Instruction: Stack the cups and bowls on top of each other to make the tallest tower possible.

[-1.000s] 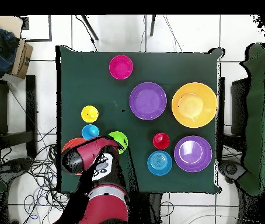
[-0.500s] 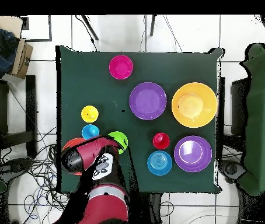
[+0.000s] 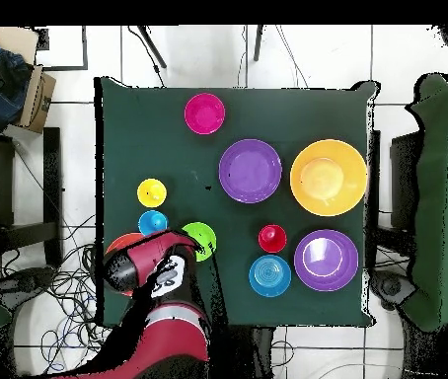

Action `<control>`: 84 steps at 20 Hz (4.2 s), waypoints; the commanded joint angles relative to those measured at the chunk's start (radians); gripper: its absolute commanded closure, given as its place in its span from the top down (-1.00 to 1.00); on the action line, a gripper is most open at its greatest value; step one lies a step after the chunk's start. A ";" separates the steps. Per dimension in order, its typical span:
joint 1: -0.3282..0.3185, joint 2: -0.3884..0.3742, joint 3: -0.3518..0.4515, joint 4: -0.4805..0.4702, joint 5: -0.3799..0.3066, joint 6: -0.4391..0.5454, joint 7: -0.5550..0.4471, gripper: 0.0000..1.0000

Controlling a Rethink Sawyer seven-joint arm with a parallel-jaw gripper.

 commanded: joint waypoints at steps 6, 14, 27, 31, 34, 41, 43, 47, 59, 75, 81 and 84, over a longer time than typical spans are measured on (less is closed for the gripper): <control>0.032 0.079 0.028 -0.117 -0.001 -0.032 0.090 1.00; 0.032 0.098 0.027 -0.132 -0.002 -0.041 0.090 1.00; 0.024 0.096 0.025 -0.130 -0.005 -0.046 0.085 1.00; 0.017 0.102 0.027 -0.135 -0.009 -0.049 0.078 1.00; 0.025 0.102 0.016 -0.133 -0.015 -0.051 0.083 1.00; 0.041 0.106 -0.019 -0.144 -0.032 -0.044 0.079 1.00; 0.043 0.107 -0.027 -0.146 -0.034 -0.044 0.077 1.00; 0.044 0.114 -0.034 -0.151 -0.035 -0.050 0.071 1.00; 0.028 0.117 -0.011 -0.129 -0.019 -0.079 0.075 1.00; -0.002 0.105 0.025 -0.113 -0.012 -0.067 0.055 1.00; -0.009 0.108 0.027 -0.120 -0.014 -0.062 0.050 1.00; -0.010 0.108 0.023 -0.120 -0.017 -0.064 0.051 1.00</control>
